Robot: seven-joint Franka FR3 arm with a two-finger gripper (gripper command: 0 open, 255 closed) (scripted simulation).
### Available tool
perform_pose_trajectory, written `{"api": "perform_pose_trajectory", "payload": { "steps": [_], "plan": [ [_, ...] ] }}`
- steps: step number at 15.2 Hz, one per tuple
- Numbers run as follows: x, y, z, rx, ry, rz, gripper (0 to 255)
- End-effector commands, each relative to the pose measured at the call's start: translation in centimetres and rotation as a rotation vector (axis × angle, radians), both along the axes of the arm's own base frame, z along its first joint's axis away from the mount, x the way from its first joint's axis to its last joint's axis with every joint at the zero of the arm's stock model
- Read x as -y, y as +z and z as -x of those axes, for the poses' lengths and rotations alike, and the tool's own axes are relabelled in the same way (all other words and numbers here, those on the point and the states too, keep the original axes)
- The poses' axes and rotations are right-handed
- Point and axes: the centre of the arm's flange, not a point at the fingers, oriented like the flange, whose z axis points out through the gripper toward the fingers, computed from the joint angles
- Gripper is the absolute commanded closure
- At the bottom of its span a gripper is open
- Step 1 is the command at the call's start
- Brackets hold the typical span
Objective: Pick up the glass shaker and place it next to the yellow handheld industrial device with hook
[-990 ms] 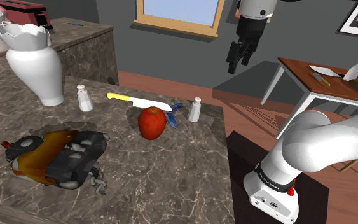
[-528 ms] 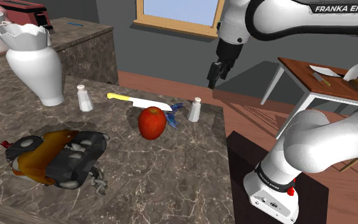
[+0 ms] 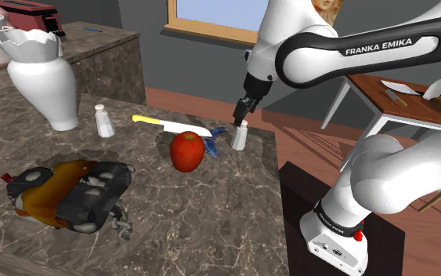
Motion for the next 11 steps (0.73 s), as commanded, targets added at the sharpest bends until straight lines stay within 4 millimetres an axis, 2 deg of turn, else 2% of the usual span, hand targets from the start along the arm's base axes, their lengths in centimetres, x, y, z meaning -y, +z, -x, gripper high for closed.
{"api": "perform_pose_trajectory", "payload": {
  "steps": [1, 6, 11],
  "plan": [
    [-0.2, -1.0, -0.3, 0.004, 0.003, -0.001, 0],
    [0.0, -3.4, -0.7, 0.004, 0.003, -0.001, 0],
    [0.0, -3.4, -0.7, 0.004, 0.003, -0.001, 0]
  ]
}}
